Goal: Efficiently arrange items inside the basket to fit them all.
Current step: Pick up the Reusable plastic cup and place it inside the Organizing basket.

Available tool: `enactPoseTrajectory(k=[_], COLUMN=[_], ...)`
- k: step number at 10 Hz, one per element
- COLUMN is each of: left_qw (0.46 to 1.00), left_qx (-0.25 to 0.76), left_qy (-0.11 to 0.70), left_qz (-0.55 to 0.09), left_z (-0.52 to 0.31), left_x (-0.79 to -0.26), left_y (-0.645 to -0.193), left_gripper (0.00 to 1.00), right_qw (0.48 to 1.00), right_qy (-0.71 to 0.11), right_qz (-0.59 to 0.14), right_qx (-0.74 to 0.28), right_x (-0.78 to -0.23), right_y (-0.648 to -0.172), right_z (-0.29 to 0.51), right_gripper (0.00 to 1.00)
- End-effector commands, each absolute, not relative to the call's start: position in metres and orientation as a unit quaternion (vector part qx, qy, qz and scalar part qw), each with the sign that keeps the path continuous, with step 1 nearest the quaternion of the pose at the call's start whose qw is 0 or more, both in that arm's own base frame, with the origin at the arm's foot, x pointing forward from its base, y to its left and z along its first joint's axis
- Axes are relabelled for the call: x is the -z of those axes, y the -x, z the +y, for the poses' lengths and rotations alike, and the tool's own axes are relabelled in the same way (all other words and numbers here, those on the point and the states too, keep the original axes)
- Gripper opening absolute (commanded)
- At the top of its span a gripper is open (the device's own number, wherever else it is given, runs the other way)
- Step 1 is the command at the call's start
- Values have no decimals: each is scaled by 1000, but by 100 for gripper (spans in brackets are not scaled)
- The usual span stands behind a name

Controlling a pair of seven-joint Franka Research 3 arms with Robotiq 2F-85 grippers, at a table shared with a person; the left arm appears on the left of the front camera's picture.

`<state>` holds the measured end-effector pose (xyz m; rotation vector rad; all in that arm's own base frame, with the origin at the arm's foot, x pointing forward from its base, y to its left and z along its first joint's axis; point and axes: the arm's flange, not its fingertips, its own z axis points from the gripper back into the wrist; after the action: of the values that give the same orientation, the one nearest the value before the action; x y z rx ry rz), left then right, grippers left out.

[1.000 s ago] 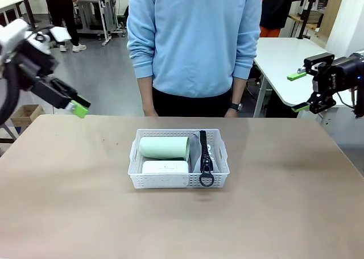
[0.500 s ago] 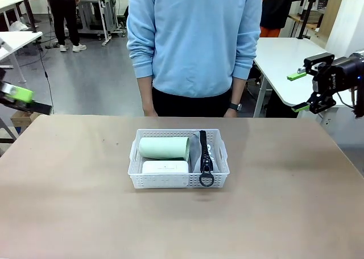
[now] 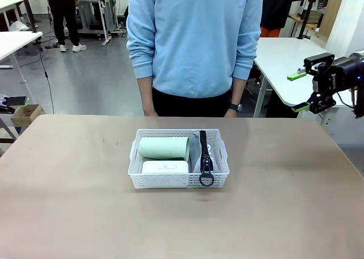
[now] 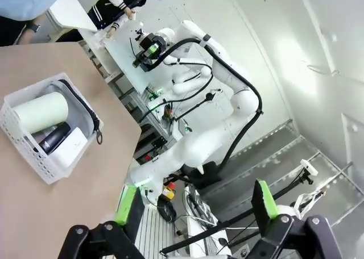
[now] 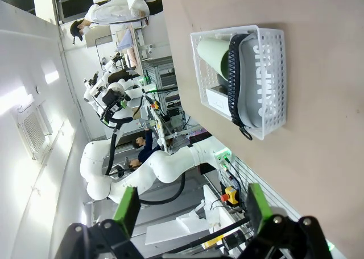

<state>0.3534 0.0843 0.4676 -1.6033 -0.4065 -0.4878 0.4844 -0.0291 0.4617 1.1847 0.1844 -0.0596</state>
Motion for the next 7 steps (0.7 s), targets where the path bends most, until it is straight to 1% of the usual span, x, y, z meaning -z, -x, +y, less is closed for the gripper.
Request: enactPoseTrajectory(k=[1, 7], left_qw=[656, 656], left_qx=[239, 239], left_qy=[692, 692], left_qz=[-181, -181], left_z=[75, 75], left_x=[-476, -476], left_y=[-348, -348], left_gripper=[100, 100], right_qw=[828, 828], right_qy=[-553, -553], right_qz=[88, 88], right_qx=[24, 24], right_x=[-464, -464], right_y=[-484, -484], right_z=[-30, -30], right_gripper=[100, 100])
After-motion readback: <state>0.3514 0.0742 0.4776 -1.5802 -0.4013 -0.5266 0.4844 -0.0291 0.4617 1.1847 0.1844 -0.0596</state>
